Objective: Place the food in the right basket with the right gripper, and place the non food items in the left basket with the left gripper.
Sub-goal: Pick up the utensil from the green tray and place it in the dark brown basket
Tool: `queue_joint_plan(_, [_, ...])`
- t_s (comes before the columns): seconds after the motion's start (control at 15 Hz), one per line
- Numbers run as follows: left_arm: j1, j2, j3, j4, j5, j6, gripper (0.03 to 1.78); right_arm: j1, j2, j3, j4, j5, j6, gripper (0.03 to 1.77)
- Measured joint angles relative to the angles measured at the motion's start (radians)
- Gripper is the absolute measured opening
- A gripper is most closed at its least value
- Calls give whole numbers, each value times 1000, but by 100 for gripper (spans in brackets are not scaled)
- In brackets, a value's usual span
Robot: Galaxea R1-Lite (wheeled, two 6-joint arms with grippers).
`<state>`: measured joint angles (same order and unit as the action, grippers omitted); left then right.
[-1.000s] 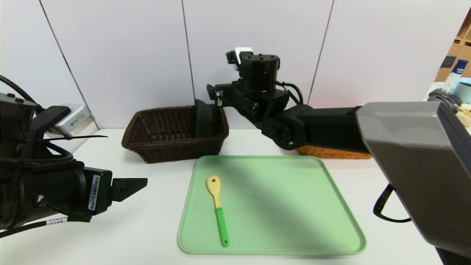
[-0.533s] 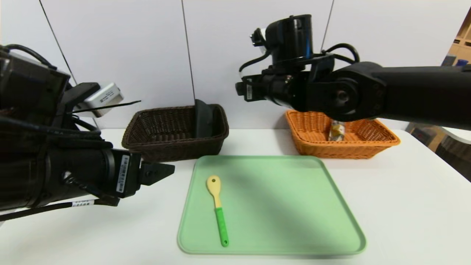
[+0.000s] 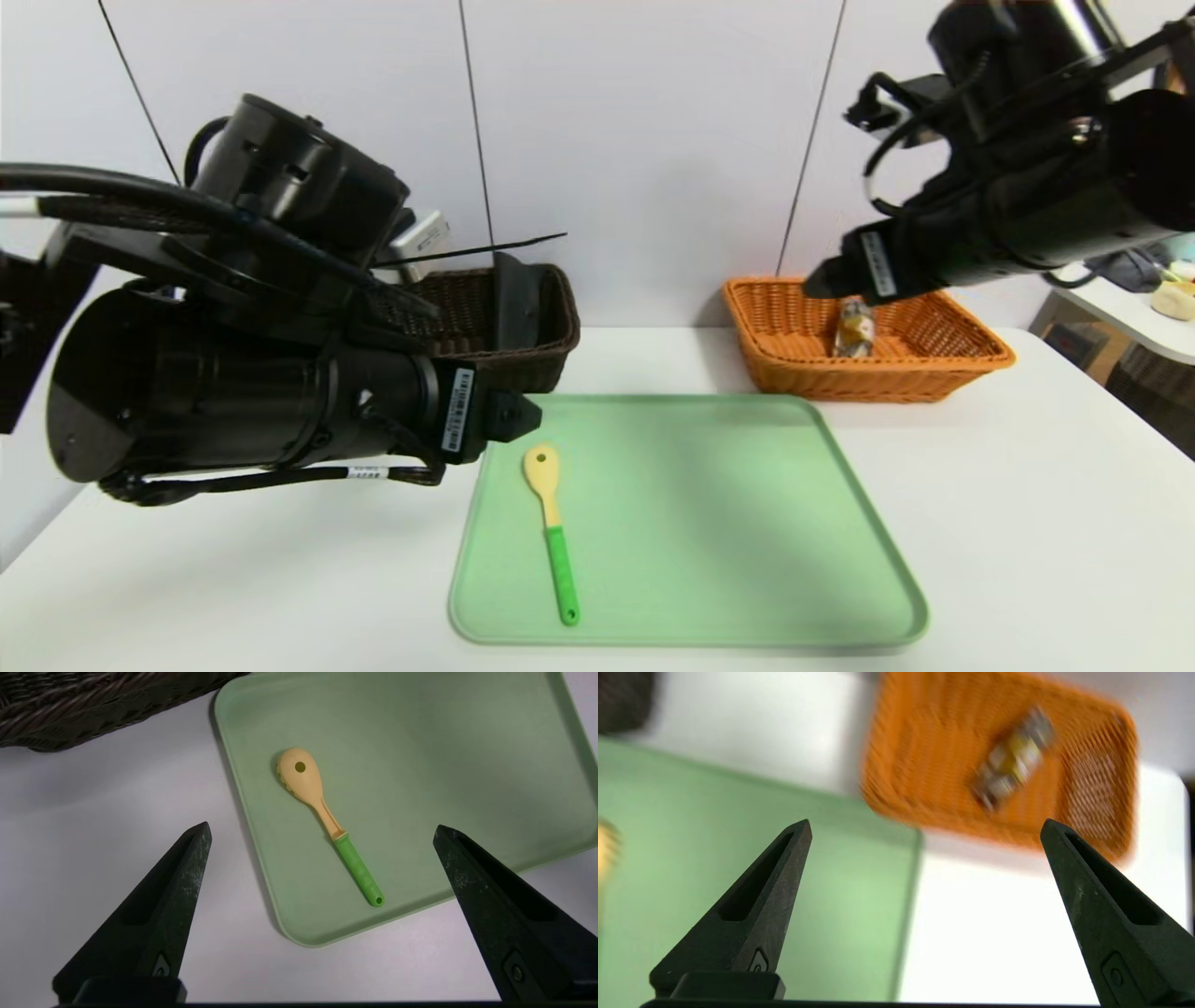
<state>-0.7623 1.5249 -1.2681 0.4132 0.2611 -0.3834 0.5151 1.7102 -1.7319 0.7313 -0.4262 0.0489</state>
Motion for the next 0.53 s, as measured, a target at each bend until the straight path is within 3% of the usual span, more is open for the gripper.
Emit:
queue_joint_plan(0.2, [-14, 64, -50, 1, 13, 3, 169, -93, -106, 106, 115, 36, -4, 169])
queue_joint_plan(0.53, [-36, 129, -64, 3, 17, 2, 169, -198, -204, 222, 122, 153, 22, 169])
